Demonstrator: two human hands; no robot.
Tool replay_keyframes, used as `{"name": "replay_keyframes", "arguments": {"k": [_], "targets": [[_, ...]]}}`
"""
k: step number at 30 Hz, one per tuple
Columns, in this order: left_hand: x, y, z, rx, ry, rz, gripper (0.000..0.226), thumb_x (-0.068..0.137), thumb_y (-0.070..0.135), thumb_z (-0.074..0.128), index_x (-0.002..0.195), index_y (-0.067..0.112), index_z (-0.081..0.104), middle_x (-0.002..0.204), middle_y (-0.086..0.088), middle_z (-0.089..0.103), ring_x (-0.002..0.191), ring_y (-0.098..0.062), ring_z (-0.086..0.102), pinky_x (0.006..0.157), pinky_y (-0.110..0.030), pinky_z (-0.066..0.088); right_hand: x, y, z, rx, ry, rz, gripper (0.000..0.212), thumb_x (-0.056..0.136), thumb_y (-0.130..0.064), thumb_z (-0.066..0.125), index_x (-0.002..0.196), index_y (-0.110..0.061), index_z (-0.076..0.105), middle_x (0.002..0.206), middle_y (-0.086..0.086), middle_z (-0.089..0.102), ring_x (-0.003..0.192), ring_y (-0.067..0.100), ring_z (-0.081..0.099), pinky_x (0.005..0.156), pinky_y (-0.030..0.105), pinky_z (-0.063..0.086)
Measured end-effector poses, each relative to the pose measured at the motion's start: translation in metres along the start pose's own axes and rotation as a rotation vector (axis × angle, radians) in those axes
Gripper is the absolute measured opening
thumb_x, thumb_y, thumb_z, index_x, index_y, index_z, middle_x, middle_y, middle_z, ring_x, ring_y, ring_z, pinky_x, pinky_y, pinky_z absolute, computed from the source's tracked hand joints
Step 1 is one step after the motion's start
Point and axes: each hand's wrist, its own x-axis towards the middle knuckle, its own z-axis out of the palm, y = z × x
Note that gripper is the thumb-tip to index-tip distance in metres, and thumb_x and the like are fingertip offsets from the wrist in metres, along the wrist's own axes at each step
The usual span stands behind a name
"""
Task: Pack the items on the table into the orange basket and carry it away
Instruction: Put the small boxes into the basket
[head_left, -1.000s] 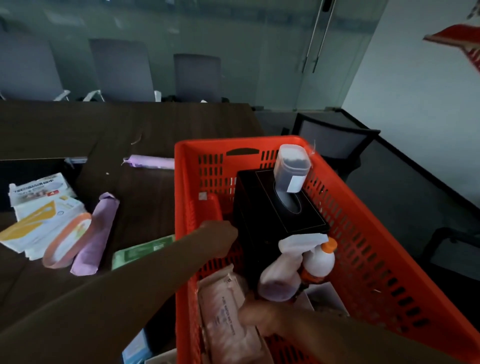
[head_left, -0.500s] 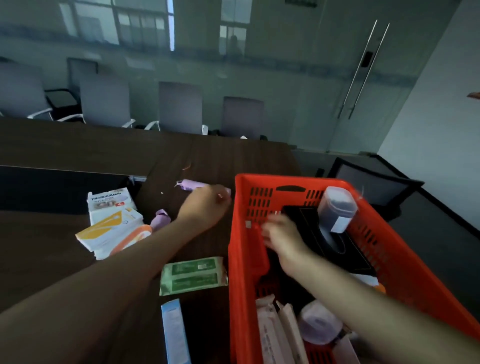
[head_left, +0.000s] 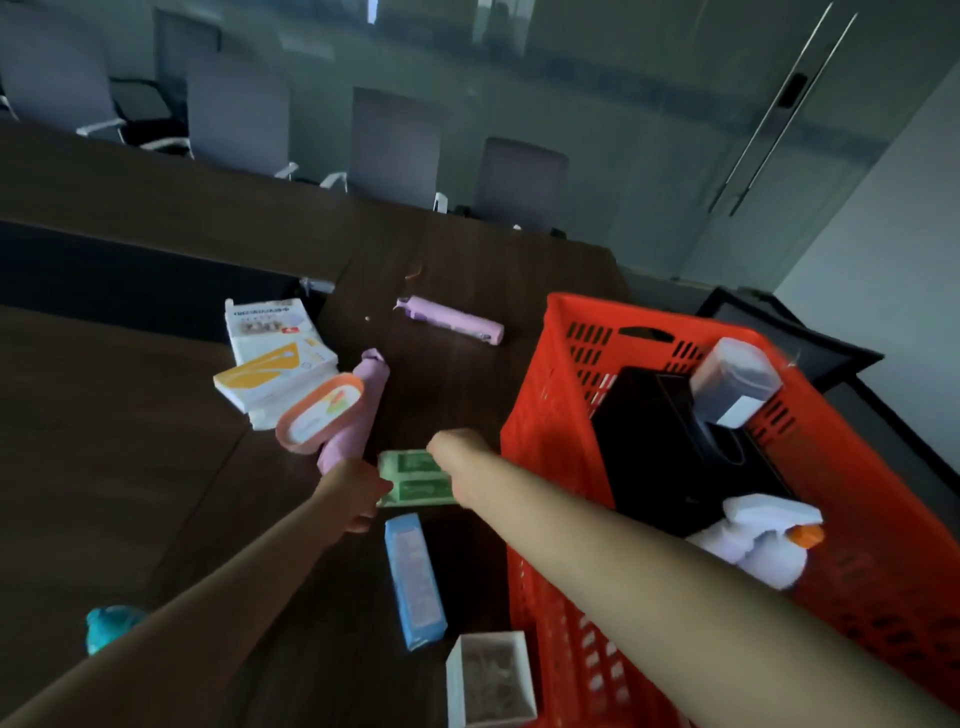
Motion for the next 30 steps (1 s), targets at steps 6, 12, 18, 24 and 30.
{"name": "replay_keyframes", "arguments": {"k": [6,12,18,24,30], "targets": [[-0.002,-0.074,0.017,-0.233,-0.09,-0.216,0.021,0.094,0.016,0.051,0.074,0.01,0.051,0.08,-0.009,0.051,0.066,-0.018,0.046,0.063,-0.029,0.041,0.043,0.076,0.038,-0.237,0.113,0.069,0.043,0.101,-0.02,0.038,0.136,0.004,0.043,0.143,0.018,0.045,0.132,0.029,0.044,0.105,0.031,0.037],[-0.001,-0.119,0.042,-0.516,-0.259,-0.278,0.016,0.095,0.013,0.043,0.099,0.01,0.059,0.096,-0.006,0.057,0.084,-0.018,0.055,0.085,-0.035,0.043,0.05,0.145,0.065,-0.298,0.1,0.224,0.056,0.103,-0.037,0.021,0.135,0.002,0.046,0.141,0.019,0.048,0.13,0.03,0.047,0.103,0.029,0.036],[-0.012,-0.11,0.039,-0.521,-0.262,-0.23,0.037,0.097,0.005,0.037,0.131,0.001,0.049,0.087,-0.009,0.063,0.075,-0.02,0.061,0.053,-0.027,0.052,0.045,0.129,0.064,-0.124,0.092,0.255,0.06,0.103,-0.038,0.019,0.133,0.005,0.048,0.139,0.022,0.049,0.129,0.034,0.048,0.107,0.036,0.039],[-0.021,-0.018,-0.004,-0.451,-0.179,-0.028,0.039,0.094,-0.005,0.04,0.13,-0.001,0.051,0.102,-0.018,0.06,0.093,-0.029,0.061,0.085,-0.041,0.054,0.04,0.041,0.042,0.01,0.086,0.096,0.063,0.102,-0.043,0.017,0.135,0.002,0.046,0.141,0.019,0.047,0.13,0.031,0.047,0.108,0.034,0.038],[-0.061,0.122,-0.012,-0.458,-0.048,0.361,0.044,0.09,-0.011,0.03,0.114,0.012,0.06,0.055,-0.004,0.058,0.028,0.002,0.05,0.03,-0.009,0.037,0.017,-0.088,-0.024,0.019,0.151,-0.251,0.055,0.104,-0.033,0.021,0.136,0.006,0.043,0.143,0.022,0.045,0.132,0.033,0.044,0.11,0.035,0.035]]}}
